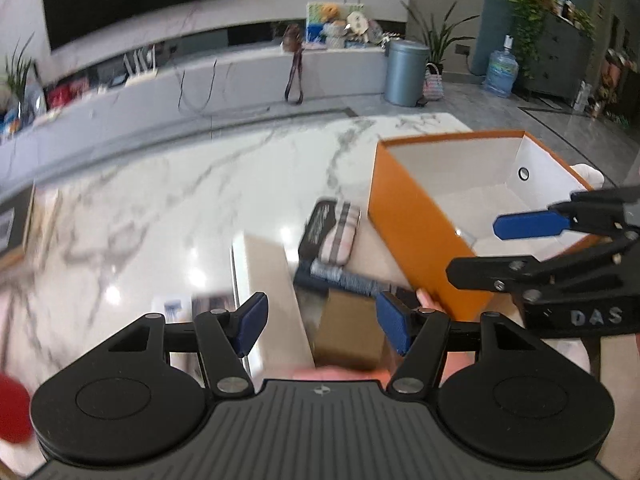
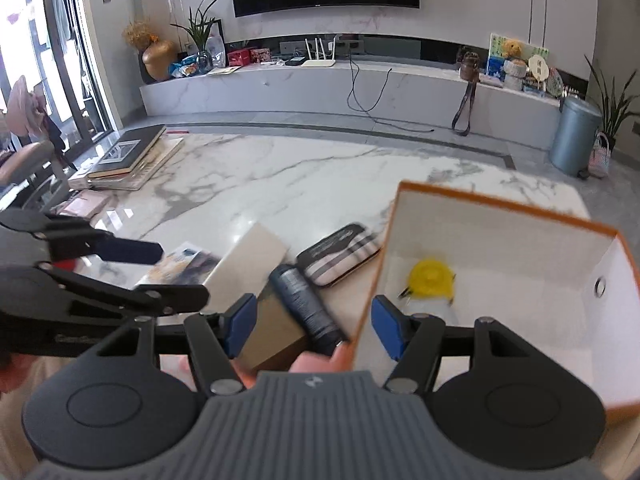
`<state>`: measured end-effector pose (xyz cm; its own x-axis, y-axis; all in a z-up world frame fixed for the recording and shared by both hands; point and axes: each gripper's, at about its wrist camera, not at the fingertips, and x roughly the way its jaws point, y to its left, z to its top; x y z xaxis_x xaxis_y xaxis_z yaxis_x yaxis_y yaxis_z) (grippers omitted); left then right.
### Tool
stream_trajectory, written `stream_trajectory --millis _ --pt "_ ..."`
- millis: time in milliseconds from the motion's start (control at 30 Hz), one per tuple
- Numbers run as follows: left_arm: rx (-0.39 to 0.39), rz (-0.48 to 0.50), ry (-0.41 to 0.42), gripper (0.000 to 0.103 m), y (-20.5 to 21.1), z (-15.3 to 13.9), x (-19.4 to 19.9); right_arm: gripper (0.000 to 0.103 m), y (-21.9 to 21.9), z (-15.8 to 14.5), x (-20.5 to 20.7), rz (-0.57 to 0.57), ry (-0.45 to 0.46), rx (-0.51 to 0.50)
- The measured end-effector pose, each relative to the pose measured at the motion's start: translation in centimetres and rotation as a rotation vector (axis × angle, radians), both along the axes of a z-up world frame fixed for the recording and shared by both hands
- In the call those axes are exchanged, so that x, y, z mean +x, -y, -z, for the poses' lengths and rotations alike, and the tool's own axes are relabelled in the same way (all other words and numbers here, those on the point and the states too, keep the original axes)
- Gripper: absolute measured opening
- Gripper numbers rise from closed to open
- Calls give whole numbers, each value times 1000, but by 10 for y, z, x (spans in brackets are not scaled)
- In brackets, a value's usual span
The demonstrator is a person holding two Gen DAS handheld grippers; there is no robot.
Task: Organize rigid objects
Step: 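Lower the clear cube into the box and open the right tool, then grasp the tall pink bottle with the right tool while the left tool grasps the pink pump bottle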
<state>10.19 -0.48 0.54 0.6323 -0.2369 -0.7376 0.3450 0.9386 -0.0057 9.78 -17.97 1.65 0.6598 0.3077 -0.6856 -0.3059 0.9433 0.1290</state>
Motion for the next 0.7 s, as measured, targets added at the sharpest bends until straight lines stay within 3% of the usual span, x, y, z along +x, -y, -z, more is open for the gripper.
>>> stream_trajectory --millis 133,300,433,700 --pt "-40 -54 -73 74 -12 20 -9 61 -4 14 -20 12 -44 29" --pt "-71 -195 -186 72 -23 44 -8 57 2 42 -28 49 -138 43" --pt "-153 -269 -285 74 -25 58 -7 57 7 59 -23 86 -196 47" --pt "-149 -354 -325 74 -20 71 -8 57 7 78 -12 105 -239 80"
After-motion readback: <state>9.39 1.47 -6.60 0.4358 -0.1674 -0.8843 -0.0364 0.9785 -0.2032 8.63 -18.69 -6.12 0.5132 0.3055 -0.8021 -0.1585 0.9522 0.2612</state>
